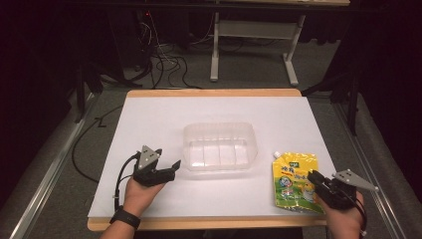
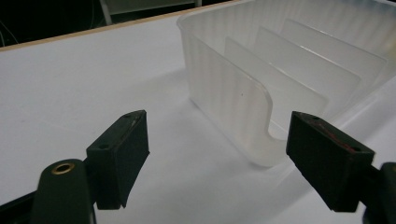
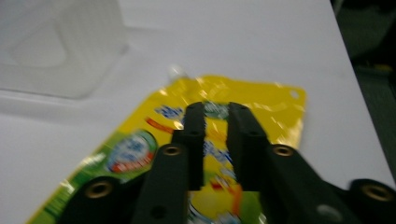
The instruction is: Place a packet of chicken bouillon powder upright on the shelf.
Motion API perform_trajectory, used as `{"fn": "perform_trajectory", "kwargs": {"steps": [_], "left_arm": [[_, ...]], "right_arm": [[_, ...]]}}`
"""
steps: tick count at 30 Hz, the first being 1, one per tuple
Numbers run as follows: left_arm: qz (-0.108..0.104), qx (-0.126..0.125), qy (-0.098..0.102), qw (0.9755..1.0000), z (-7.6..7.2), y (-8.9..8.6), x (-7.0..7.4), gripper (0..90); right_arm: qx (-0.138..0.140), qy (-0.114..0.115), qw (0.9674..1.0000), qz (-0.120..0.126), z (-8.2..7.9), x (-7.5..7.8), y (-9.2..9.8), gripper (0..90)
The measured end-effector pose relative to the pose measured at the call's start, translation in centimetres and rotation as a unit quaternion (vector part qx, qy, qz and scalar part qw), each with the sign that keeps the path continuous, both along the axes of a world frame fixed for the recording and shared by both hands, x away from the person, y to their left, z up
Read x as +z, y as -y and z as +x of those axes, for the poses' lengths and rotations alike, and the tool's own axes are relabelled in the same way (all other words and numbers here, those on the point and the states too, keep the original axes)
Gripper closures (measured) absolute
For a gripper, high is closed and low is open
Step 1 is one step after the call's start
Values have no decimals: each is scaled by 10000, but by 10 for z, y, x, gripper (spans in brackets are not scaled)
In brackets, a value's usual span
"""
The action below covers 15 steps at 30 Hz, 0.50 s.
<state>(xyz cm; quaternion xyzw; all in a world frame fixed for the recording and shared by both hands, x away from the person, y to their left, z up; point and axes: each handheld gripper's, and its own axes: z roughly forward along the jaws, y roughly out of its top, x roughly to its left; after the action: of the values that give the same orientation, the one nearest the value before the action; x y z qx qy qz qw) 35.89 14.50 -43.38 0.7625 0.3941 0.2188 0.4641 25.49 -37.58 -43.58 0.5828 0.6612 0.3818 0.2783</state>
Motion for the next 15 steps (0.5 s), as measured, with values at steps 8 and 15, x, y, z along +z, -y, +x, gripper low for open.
{"fn": "perform_trajectory", "kwargs": {"steps": [8,15], "left_arm": [[-169,-25,164,9997,7,14,6,218],[-186,-122,150,9996,11,19,7,218]], "right_arm": [[-691,-796,9944,97,-20,-21,33,900],[-492,-1151,9914,371,-24,-32,37,900]]}}
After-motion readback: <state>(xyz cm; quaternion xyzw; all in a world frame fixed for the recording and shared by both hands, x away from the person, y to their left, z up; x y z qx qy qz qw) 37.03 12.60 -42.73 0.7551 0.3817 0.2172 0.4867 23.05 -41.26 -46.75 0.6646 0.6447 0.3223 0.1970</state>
